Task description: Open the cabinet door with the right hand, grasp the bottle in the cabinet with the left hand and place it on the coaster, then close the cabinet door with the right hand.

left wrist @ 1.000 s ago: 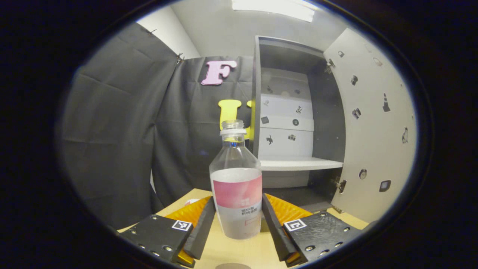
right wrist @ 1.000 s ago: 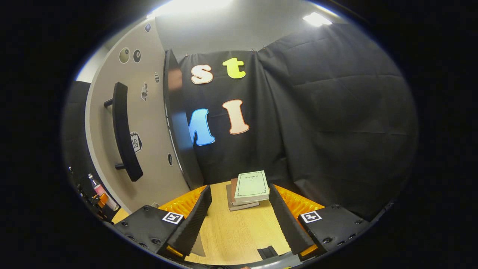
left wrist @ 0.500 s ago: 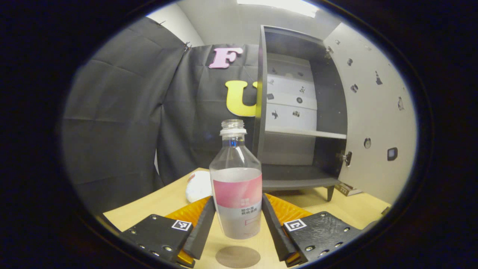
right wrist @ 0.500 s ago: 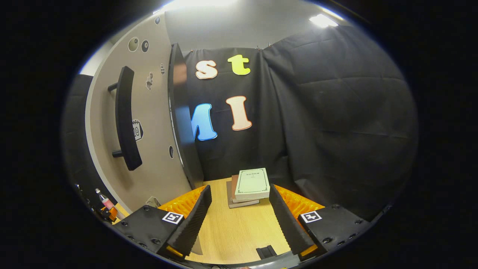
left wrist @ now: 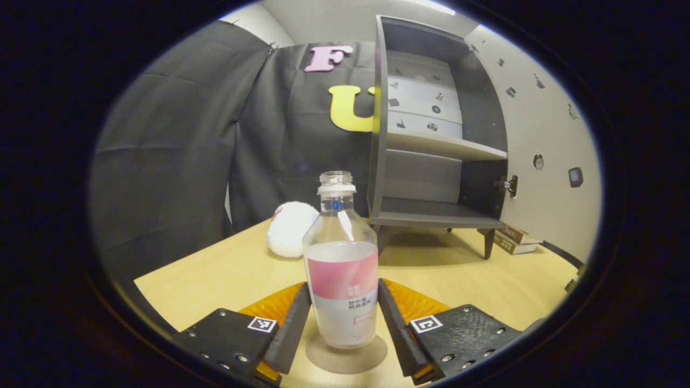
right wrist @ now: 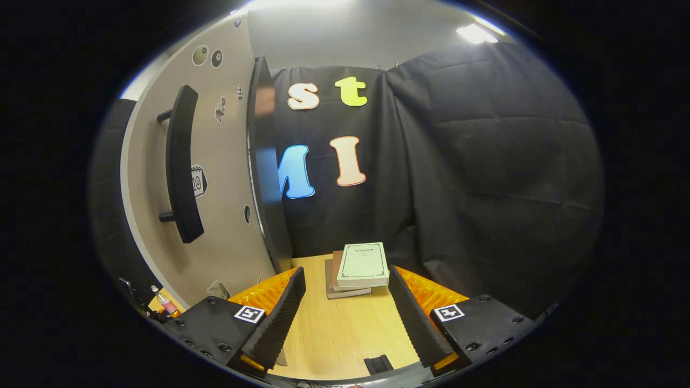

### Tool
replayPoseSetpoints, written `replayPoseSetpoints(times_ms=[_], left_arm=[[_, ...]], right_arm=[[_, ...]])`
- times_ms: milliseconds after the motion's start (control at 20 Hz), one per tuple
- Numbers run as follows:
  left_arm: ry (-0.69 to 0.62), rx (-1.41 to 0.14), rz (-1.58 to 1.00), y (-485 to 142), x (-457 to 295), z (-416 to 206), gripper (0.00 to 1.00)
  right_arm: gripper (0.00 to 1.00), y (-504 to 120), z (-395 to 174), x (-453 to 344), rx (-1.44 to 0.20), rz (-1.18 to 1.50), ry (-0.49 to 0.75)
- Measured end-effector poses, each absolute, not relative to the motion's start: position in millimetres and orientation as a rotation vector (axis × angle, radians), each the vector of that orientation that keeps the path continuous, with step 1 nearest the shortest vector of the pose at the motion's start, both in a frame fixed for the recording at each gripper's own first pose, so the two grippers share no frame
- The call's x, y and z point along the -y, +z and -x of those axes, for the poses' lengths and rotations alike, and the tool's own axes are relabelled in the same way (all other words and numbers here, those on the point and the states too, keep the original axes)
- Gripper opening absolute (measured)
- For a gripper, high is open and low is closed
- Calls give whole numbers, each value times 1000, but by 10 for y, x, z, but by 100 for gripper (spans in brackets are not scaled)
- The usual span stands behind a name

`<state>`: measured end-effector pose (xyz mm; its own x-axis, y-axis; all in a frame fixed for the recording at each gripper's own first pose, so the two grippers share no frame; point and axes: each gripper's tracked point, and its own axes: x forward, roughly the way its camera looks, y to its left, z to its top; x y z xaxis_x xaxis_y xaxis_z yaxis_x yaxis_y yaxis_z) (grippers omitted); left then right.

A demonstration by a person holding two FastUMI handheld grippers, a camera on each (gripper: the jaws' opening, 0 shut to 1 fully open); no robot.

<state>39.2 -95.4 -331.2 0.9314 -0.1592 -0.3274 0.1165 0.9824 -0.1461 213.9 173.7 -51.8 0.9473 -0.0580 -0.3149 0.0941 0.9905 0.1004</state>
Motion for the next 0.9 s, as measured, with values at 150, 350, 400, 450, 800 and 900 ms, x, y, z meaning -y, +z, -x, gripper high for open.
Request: replayPoseSetpoints(times_ms=[150,350,400,450,800,900], left_arm=[[-145,-366,127,-3469,1021,-346,75],[-149,-354,100,-3463,1051,-273,75],[-156,-361,97,-3467,1075,-247,75],[-160,-372,91,-3490,1087,-215,76],[-157,-406,56,-3480,1139,-190,80],[-132,-401,42,-3461,1104,-205,82]], right_arm=[[98,-518,-2156,-1773,-320,-102,-74],[98,-514,-2177,-1850,-327,-64,-57],[98,-510,-2184,-1867,-325,-56,-54],[98,-503,-2194,-1881,-322,-52,-50],[98,-565,-2206,-1927,-331,-82,-33],[98,-558,-2200,-1902,-326,-86,-35]])
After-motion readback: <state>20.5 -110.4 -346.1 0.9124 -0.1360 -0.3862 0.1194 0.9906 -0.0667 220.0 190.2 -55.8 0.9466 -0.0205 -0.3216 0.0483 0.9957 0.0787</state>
